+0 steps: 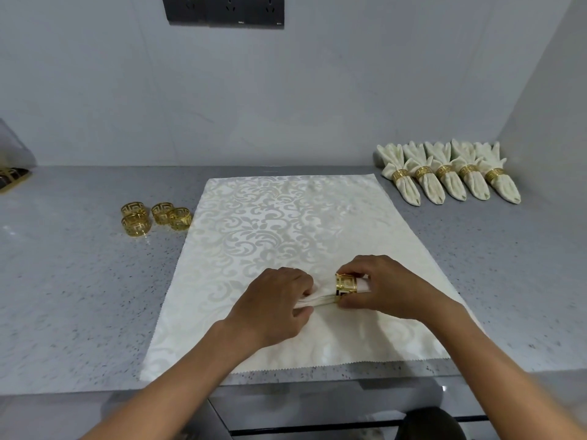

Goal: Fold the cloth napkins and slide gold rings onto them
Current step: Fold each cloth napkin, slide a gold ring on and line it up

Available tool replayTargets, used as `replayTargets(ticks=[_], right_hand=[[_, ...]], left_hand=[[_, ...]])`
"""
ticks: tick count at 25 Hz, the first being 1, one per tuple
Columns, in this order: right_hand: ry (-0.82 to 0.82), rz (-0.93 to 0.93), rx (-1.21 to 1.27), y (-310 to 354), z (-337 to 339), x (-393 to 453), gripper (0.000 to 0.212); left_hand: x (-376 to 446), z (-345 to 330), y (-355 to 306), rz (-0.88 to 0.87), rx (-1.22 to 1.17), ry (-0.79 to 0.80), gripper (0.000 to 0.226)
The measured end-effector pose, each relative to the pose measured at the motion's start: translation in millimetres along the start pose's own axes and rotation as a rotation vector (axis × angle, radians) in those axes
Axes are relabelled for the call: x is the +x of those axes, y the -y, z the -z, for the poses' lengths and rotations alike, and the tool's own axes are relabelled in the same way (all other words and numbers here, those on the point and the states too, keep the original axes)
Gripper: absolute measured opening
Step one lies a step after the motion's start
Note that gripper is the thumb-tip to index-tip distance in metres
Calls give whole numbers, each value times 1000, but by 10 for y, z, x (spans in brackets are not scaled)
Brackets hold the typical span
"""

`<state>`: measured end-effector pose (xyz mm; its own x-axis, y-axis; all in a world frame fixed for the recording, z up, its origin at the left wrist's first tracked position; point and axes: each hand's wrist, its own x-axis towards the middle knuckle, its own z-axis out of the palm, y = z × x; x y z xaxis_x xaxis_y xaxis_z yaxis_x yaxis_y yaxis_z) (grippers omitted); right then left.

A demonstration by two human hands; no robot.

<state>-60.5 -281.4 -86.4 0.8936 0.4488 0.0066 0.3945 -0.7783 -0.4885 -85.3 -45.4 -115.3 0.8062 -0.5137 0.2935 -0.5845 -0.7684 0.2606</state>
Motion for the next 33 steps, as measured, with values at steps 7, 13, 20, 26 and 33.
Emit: replayTargets(ticks=[7,13,20,26,33], right_hand=[[20,-14,168,-17,-15,71,41],[-1,26,219,-111,-42,-1,39],[-156,81,-28,-301,-171,-209,46],[-302,98,-88,-379,-297,-284,28],[-317,89,-89,-354,-239,-329,15]], left_hand=[[172,71,-137,34,227,37,38],[420,228,-146,12,292,160,24],[487,544,-5,14,84,389,26],[516,538,-124,-63,201,342,50],[630,281,-302,-134,272,276,34]])
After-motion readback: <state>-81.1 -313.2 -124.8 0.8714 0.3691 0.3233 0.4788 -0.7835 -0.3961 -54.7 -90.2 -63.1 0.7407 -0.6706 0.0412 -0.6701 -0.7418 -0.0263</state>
